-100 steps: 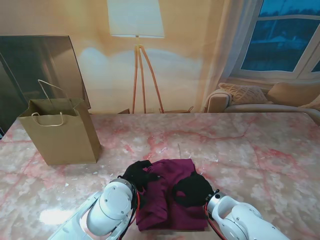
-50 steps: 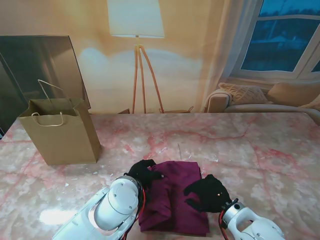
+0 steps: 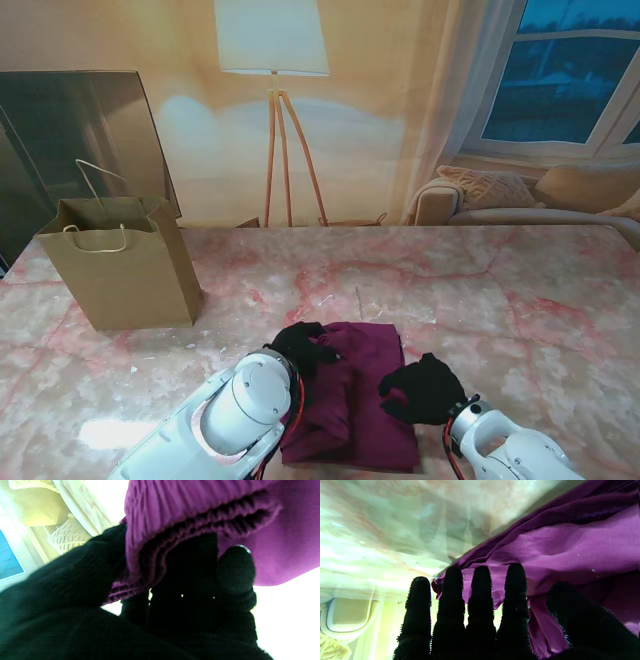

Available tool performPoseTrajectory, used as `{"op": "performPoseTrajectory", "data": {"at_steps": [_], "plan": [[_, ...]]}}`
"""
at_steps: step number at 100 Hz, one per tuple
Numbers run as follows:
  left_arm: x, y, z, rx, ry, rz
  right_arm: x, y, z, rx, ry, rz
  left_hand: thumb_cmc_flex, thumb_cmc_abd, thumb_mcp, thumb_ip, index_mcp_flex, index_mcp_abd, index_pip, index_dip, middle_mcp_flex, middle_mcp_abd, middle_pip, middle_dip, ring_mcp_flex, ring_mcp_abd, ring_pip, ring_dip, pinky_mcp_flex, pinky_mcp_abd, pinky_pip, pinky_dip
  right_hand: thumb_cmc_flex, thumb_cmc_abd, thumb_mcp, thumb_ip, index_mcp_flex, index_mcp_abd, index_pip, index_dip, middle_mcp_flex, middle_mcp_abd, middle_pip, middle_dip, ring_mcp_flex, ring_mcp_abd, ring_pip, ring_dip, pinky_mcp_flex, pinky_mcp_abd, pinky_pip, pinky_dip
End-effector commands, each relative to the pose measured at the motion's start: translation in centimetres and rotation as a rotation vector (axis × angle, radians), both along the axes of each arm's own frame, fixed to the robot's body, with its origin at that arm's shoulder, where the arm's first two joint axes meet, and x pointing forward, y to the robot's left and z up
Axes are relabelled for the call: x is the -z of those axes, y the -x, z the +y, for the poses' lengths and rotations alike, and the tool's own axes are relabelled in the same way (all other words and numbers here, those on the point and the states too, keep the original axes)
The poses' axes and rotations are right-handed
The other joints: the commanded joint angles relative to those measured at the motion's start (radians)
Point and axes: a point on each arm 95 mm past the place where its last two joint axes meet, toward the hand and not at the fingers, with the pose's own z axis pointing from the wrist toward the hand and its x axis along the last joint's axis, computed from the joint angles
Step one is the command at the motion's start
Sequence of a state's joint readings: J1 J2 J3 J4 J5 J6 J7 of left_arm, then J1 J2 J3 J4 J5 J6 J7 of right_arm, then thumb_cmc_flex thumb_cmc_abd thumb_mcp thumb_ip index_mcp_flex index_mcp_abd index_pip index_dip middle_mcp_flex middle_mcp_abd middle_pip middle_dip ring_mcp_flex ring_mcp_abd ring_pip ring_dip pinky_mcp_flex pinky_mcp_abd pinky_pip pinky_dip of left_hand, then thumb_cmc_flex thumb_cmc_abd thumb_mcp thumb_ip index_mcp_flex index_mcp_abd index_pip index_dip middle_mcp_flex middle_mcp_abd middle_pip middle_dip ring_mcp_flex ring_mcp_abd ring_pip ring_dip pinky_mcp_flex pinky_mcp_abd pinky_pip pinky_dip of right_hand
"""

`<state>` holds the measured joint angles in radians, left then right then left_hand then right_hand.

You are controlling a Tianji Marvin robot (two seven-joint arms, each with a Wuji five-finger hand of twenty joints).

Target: Fold the socks and the shorts into the kraft paper bag

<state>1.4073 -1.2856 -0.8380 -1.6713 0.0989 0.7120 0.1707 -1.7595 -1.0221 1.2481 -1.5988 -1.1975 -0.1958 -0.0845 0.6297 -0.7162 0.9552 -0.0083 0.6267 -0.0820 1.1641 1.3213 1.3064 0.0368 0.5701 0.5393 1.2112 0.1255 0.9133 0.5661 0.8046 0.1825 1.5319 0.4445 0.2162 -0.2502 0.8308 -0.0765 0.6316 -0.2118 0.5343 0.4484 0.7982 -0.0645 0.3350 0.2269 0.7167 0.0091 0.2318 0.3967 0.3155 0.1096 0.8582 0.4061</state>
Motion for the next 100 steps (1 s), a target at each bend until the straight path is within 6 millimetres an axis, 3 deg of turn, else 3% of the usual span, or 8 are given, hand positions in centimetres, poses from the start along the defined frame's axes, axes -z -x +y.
{"op": "performPoseTrajectory", "data": {"at_steps": [1,22,31,40,53,71,86,100], "plan": [[-0.2,0.0,-0.9,0.010,0.029,0.006,0.7,0.3,0.0,0.006,0.010,0.024,0.070,0.092,-0.006,-0.021,-0.008,-0.022,0.014,-0.054,0.003,0.009,-0.003,-0.022,0.058,-0.005,-0.025,-0.006,0.028,-0.044,0.028,-0.012,-0.007,0.011,-0.013,0.015,0.022,0.007,-0.013,-0.010,0.014,0.010,-0.007,-0.009,-0.004,-0.020,-0.017,-0.019,-0.014,-0.016,-0.021,0.033],[-0.3,0.3,-1.9,0.050,0.168,0.036,0.9,0.1,-0.1,0.016,0.016,0.030,-0.026,0.254,-0.339,-0.012,-0.147,0.117,-0.177,-0.217,-0.171,0.122,-0.032,-0.173,0.013,0.019,-0.074,0.030,-0.038,-0.009,0.000,0.009,-0.007,0.015,-0.019,0.016,0.018,0.007,-0.015,-0.009,0.008,0.012,-0.006,-0.008,-0.008,-0.021,-0.019,-0.019,-0.016,-0.015,-0.022,0.034],[-0.6,0.6,-2.1,0.086,0.241,0.036,0.7,0.1,-0.3,0.031,0.008,0.020,-0.047,0.337,-0.434,0.021,-0.191,0.202,-0.426,-0.445,-0.250,0.156,-0.056,-0.197,-0.046,0.040,-0.114,0.033,-0.101,0.005,-0.044,0.038,-0.006,0.016,-0.021,0.017,0.016,0.008,-0.016,-0.008,0.007,0.012,-0.005,-0.008,-0.008,-0.020,-0.019,-0.019,-0.017,-0.014,-0.023,0.034],[-0.8,0.9,-2.0,0.129,0.287,0.036,0.3,0.1,-0.5,0.054,-0.009,-0.010,-0.023,0.350,-0.529,0.027,-0.119,0.280,-0.727,-0.812,-0.280,0.188,-0.094,-0.211,-0.088,0.068,-0.141,0.027,-0.148,0.032,-0.084,0.070,-0.006,0.015,-0.021,0.017,0.017,0.009,-0.017,-0.008,0.009,0.014,-0.004,-0.008,-0.006,-0.020,-0.018,-0.018,-0.013,-0.015,-0.021,0.035],[-1.0,1.2,-1.8,0.164,0.295,0.029,-0.7,0.1,-1.2,0.090,-0.018,-0.052,-0.014,0.368,-0.630,0.039,-0.056,0.298,-0.861,-0.986,-0.304,0.216,-0.139,-0.229,-0.116,0.080,-0.165,0.015,-0.172,0.042,-0.113,0.082,-0.006,0.015,-0.021,0.017,0.018,0.015,-0.019,-0.009,0.012,0.015,-0.003,-0.008,-0.006,-0.017,-0.018,-0.018,-0.010,-0.015,-0.019,0.036],[-1.3,1.4,-1.0,0.162,0.316,0.009,-2.2,0.2,-2.5,0.143,-0.012,-0.109,0.006,0.400,-0.716,0.050,-0.035,0.260,-0.895,-1.028,-0.332,0.223,-0.171,-0.242,-0.153,0.098,-0.185,0.009,-0.214,0.057,-0.141,0.094,-0.004,0.016,-0.023,0.018,0.015,0.020,-0.024,-0.010,0.012,0.019,-0.004,-0.008,-0.003,-0.012,-0.016,-0.017,-0.002,-0.016,-0.014,0.037],[-1.4,1.6,0.3,0.156,0.300,-0.040,-3.8,0.4,-3.6,0.195,-0.023,-0.163,0.042,0.434,-0.752,0.065,0.036,0.220,-0.872,-0.993,-0.389,0.200,-0.215,-0.251,-0.268,0.134,-0.241,0.021,-0.351,0.094,-0.225,0.132,0.014,0.019,-0.007,0.025,0.019,0.032,-0.028,-0.011,0.022,0.027,0.002,-0.006,0.006,0.001,-0.011,-0.014,0.010,-0.016,-0.008,0.038],[-0.8,1.3,1.6,0.130,0.242,-0.152,-5.2,0.6,-3.5,0.193,-0.057,-0.210,0.055,0.444,-0.580,0.051,0.132,0.197,-0.827,-0.968,-0.419,0.191,-0.266,-0.224,-0.442,0.163,-0.363,-0.003,-0.551,0.112,-0.385,0.135,0.039,0.023,0.067,0.035,0.028,0.038,-0.027,-0.011,0.035,0.031,0.022,0.003,0.028,0.008,0.001,-0.006,0.038,-0.024,0.001,0.032]]}}
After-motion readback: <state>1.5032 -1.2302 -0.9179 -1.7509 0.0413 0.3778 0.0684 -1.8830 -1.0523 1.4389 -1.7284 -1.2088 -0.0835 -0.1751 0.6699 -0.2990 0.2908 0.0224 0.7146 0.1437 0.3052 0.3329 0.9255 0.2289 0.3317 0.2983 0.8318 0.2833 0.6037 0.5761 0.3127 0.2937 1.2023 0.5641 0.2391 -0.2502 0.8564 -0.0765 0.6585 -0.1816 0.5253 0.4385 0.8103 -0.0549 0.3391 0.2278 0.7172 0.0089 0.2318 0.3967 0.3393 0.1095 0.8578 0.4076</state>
